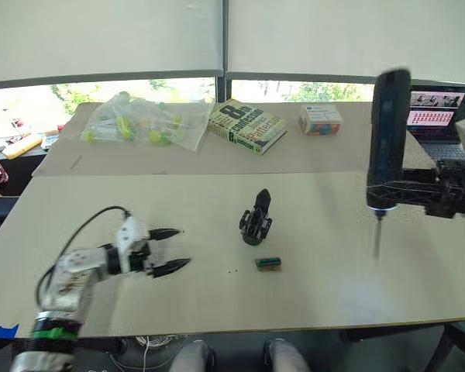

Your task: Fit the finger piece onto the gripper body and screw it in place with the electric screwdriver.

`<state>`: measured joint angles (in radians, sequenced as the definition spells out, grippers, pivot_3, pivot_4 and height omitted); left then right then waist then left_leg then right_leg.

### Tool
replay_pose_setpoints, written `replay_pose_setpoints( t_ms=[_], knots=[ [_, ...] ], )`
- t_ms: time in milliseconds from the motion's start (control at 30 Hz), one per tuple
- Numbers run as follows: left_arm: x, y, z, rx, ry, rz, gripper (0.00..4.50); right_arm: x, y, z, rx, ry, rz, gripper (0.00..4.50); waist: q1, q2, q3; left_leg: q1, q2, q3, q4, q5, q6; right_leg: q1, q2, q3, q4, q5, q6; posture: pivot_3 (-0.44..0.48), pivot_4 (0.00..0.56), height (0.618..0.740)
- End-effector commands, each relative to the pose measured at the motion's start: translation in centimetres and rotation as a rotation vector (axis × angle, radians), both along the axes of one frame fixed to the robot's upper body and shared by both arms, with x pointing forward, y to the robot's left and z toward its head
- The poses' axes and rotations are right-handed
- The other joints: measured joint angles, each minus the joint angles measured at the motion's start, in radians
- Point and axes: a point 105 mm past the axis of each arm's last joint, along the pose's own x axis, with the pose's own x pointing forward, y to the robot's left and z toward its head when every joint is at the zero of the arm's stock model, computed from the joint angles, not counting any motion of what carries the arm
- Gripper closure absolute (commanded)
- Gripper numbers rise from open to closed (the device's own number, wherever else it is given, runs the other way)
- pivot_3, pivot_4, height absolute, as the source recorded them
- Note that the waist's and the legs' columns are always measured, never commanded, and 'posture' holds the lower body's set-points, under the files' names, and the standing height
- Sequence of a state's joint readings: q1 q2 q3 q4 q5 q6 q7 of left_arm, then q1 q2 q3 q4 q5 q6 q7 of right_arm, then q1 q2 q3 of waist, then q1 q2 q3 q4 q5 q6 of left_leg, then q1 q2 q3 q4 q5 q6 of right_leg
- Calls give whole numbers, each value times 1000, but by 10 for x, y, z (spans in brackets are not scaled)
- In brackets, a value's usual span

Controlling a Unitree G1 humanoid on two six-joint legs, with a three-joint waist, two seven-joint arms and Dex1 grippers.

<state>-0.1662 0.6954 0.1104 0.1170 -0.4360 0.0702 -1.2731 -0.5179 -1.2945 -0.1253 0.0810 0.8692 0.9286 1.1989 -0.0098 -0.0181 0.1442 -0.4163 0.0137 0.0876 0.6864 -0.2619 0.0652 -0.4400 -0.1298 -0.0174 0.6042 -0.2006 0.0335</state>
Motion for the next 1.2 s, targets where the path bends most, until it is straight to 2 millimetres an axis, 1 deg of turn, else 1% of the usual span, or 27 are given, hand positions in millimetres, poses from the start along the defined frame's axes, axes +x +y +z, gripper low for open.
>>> replay_pose_setpoints(
  t_ms=[33, 100, 200, 267, 300, 367, 500, 567, 600, 633, 667, 700, 800, 833, 867, 900, 967, 1000, 1033, 1100, 1167, 1200],
  knots=[
    [-7, -1, 26, -39, -108, -43, 73, 10, -15, -24, -143, 135, -63, 2550, -1, 2, 2, 0, 0, 0, 0, 0, 0, 0, 0, 0, -1, 0, 0, 0, 150, 740],
    [-12, -1, 27, -39, -127, -39, 73, 17, -24, -39, -211, 215, -111, 2550, -1, 4, 4, -1, 0, 2, 0, 0, 0, 0, 2, -1, -1, 0, 0, 0, 150, 740],
    [-18, 0, 22, -25, -111, -34, 73, 22, -48, -73, -436, 330, -183, 2550, -2, 7, 7, -3, -1, 4, 0, 0, 1, -3, 7, 0, -1, 1, 1, 0, 150, 740],
    [-18, 0, 22, -26, -114, -23, 73, 28, -59, -86, -506, 364, -236, 2550, -2, 7, 7, -7, -1, 5, 0, 0, 0, -8, 8, 0, 0, 6, 10, 0, 150, 740],
    [-18, 0, 23, -25, -117, -19, 73, 31, -62, -91, -539, 363, -241, 2550, -1, 7, 7, -10, -1, 5, 0, 0, 0, -11, 9, 0, 1, 6, 10, 0, 150, 740],
    [-19, 0, 24, -17, -122, -17, 73, 31, -67, -98, -575, 374, -245, 2550, 3, 9, 9, -14, -2, 6, 3, 1, -1, -17, 9, -1, 5, 6, 11, 0, 150, 740],
    [-21, 3, 24, -3, -124, -6, 73, 30, -72, -107, -592, 413, -265, 2550, 5, 11, 10, -15, -1, 7, 8, 1, -1, -16, 11, -1, 6, 7, 12, 0, 150, 740],
    [-27, 3, 23, -34, -60, -32, 73, 30, -74, -109, -594, 427, -274, 2550, 5, 11, 10, -15, -1, 7, 9, 0, 0, -15, 11, -1, 6, 8, 12, 0, 150, 740],
    [-27, 3, 24, -36, -60, -34, 73, 30, -74, -110, -597, 426, -269, 2550, 4, 11, 10, -15, -1, 7, 10, 0, 0, -15, 11, -1, 6, 8, 12, 0, 150, 740],
    [-26, 4, 25, -36, -68, -31, 22, 31, -75, -110, -598, 422, -276, 2050, 5, 11, 10, -15, -1, 7, 11, 0, 0, -15, 11, -1, 6, 8, 12, 0, 150, 740],
    [-24, 5, 25, -25, -80, -26, 0, 33, -75, -109, -595, 410, -276, 1532, 6, 11, 10, -15, -1, 7, 11, 0, 0, -14, 12, -1, 6, 8, 12, 0, 150, 740],
    [-23, 5, 25, -17, -87, -21, 0, 33, -76, -108, -592, 401, -277, 1254, 6, 11, 10, -14, 0, 7, 12, 0, 0, -14, 12, -1, 6, 8, 12, 0, 150, 740],
    [-21, 11, 23, 6, -57, -8, 0, 36, -85, -90, -577, 335, -307, 158, 6, 11, 10, -14, 0, 7, 12, 0, 0, -13, 13, 0, 6, 8, 12, 0, 150, 740],
    [-22, 13, 23, 15, -37, -8, 0, 35, -89, -82, -574, 310, -310, 40, 5, 11, 10, -14, 0, 7, 12, 1, 0, -13, 14, 0, 6, 8, 12, 0, 150, 740],
    [-23, 14, 23, 20, -24, -9, 0, 34, -92, -78, -573, 294, -309, 40, 5, 11, 10, -14, 1, 7, 12, 1, -1, -14, 14, 1, 7, 8, 12, 0, 150, 740],
    [-23, 18, 21, 47, -18, 3, 0, 31, -94, -69, -574, 253, -286, 40, 6, 11, 10, -14, 1, 7, 12, 1, -1, -14, 15, 1, 7, 8, 12, 0, 150, 740],
    [-22, 29, 20, 97, -15, 54, 0, 18, -98, -52, -590, 180, -200, 40, 8, 12, 11, -14, 1, 7, 11, 1, -1, -14, 15, 1, 7, 8, 12, 0, 150, 740],
    [-22, 33, 19, 115, -13, 74, 0, 13, -97, -47, -591, 146, -160, 40, 11, 12, 11, -14, 1, 7, 10, 1, -1, -14, 15, 1, 7, 8, 12, 0, 150, 740],
    [-22, 40, 17, 169, -33, 94, 0, 11, -93, -39, -572, 78, -109, 40, 11, 11, 10, -14, 1, 6, 10, 1, -1, -14, 16, 1, 7, 8, 12, 0, 150, 740],
    [-23, 51, 12, 251, -64, 119, 0, 7, -80, -21, -534, -122, 20, 40, 8, 11, 10, -12, 2, 7, 9, 1, -2, -13, 16, 1, 6, 8, 12, 0, 150, 740],
    [-23, 59, 10, 282, -99, 147, 0, -4, -48, -1, -380, -425, 235, 40, 0, 10, 11, -7, 2, 8, 9, 1, -2, -9, 17, 2, 6, 8, 12, 0, 150, 740],
    [-25, 64, 8, 299, -112, 157, 0, -10, -40, 1, -329, -492, 269, 40, -3, 9, 12, -3, 3, 8, 9, 1, -2, -3, 18, 1, 5, 8, 12, 0, 150, 740]
  ],
)
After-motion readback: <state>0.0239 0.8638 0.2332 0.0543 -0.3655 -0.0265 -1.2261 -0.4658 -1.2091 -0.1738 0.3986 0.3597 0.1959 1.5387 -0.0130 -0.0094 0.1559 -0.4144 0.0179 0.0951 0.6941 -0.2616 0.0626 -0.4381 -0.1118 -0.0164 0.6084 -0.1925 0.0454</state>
